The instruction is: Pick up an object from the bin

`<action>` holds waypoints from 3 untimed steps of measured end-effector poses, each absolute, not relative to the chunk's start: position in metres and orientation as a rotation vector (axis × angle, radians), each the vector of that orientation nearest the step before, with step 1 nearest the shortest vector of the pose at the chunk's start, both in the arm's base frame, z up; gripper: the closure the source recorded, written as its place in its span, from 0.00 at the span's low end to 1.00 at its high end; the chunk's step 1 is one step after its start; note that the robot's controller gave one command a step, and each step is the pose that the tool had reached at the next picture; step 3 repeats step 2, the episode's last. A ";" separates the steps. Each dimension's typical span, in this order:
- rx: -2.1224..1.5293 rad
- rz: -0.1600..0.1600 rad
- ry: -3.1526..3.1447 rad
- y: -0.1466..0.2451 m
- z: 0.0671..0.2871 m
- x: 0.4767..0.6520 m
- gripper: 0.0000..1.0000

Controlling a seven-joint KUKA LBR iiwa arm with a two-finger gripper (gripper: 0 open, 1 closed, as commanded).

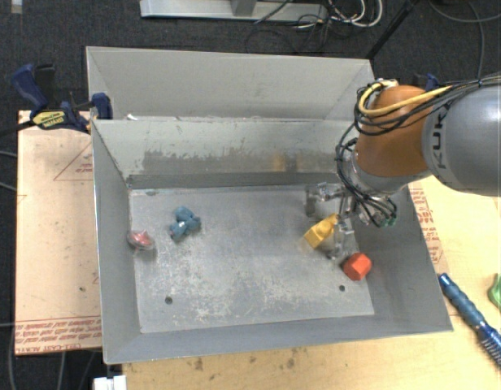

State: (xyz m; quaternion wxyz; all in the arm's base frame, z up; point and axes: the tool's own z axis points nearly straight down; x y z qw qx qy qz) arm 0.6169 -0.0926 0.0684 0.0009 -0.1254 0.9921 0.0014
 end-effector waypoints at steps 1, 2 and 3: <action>-0.391 0.004 3.114 -0.093 0.069 0.617 1.00; -0.389 -0.002 3.107 -0.093 0.133 0.620 1.00; -0.389 -0.002 3.107 -0.093 0.133 0.620 1.00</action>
Offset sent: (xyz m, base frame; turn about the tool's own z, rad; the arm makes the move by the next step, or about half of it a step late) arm 0.0000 0.0000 0.0000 0.0000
